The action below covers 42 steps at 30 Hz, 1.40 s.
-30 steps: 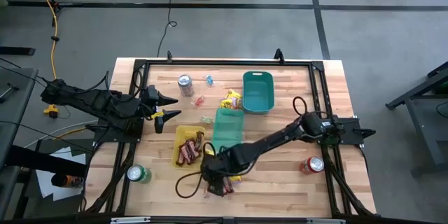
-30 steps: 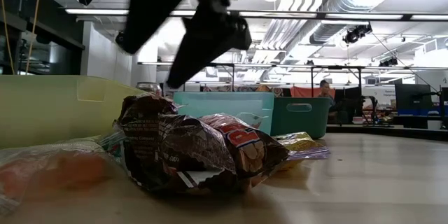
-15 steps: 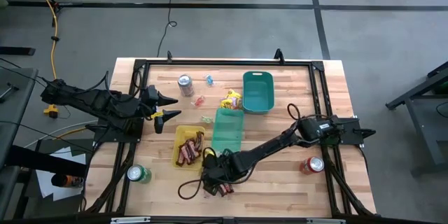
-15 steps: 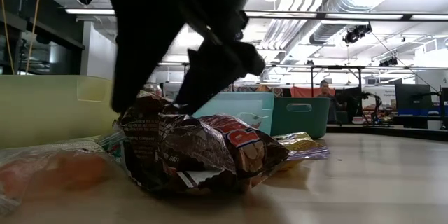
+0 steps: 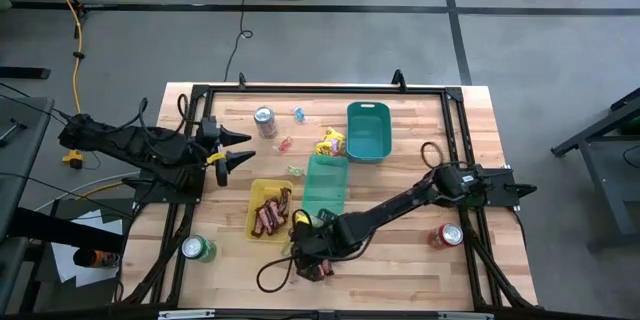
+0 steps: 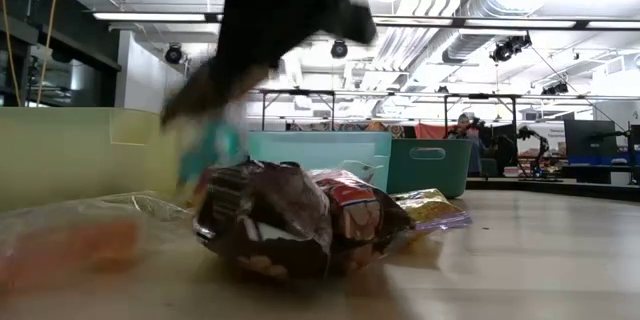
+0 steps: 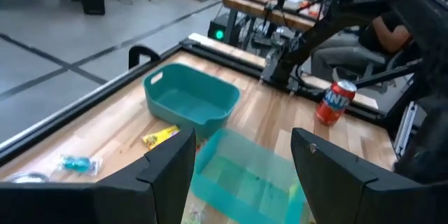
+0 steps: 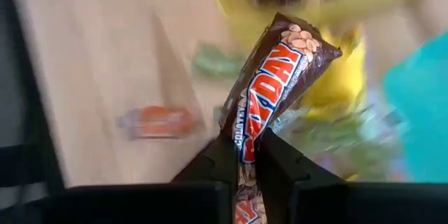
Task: Sort candy
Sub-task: Put the brown chocolate bar into the yellow bin
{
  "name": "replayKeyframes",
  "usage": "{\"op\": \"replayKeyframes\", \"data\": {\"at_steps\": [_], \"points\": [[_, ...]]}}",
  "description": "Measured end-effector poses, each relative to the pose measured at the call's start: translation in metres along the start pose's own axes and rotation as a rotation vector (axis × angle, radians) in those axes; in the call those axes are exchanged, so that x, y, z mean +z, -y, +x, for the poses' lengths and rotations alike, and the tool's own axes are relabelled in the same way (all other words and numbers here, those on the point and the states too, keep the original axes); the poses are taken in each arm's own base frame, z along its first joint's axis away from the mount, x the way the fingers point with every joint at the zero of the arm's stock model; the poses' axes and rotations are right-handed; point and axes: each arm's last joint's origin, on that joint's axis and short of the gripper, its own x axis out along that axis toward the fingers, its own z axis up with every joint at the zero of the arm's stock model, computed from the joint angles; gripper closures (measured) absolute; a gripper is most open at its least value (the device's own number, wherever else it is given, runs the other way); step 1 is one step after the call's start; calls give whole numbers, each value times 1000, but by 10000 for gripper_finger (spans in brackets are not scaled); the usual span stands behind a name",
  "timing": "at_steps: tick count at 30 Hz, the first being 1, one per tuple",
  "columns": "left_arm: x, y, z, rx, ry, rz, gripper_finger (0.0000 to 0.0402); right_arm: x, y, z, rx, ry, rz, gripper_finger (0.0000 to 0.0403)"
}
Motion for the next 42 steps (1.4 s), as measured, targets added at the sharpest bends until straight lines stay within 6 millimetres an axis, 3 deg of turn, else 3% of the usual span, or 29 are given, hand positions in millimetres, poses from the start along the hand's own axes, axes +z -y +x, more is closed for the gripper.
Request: {"op": "replayKeyframes", "data": {"at_steps": [3, 7, 12, 17, 21, 28, 30, 35, 42], "points": [[3, -1, -4, -5, 33, -1, 179, 11, 2, -24, 18, 63, -61, 395], [6, -4, -8, -8, 60, -17, 179, 32, 8, -39, 38, 192, -80, 394], [9, -6, -14, -18, 88, -37, 179, 64, 15, -37, 128, 385, -64, 398], [10, -7, -15, -19, 94, -33, 179, 73, 25, -15, 146, 382, -55, 400], [10, -7, -15, -21, 99, -36, 179, 70, 24, -9, 217, 320, -51, 401], [11, -6, -15, -20, 104, 3, 179, 45, 4, -62, 304, 182, -74, 402], [11, -6, -15, -20, 105, 2, 179, 31, -2, -65, 275, 106, -76, 402], [11, -6, -15, -21, 106, -7, 179, 4, -10, -56, 237, -4, -87, 402], [13, -1, -8, -30, 122, -52, 179, -13, 2, -24, 183, -55, -77, 400]]}}
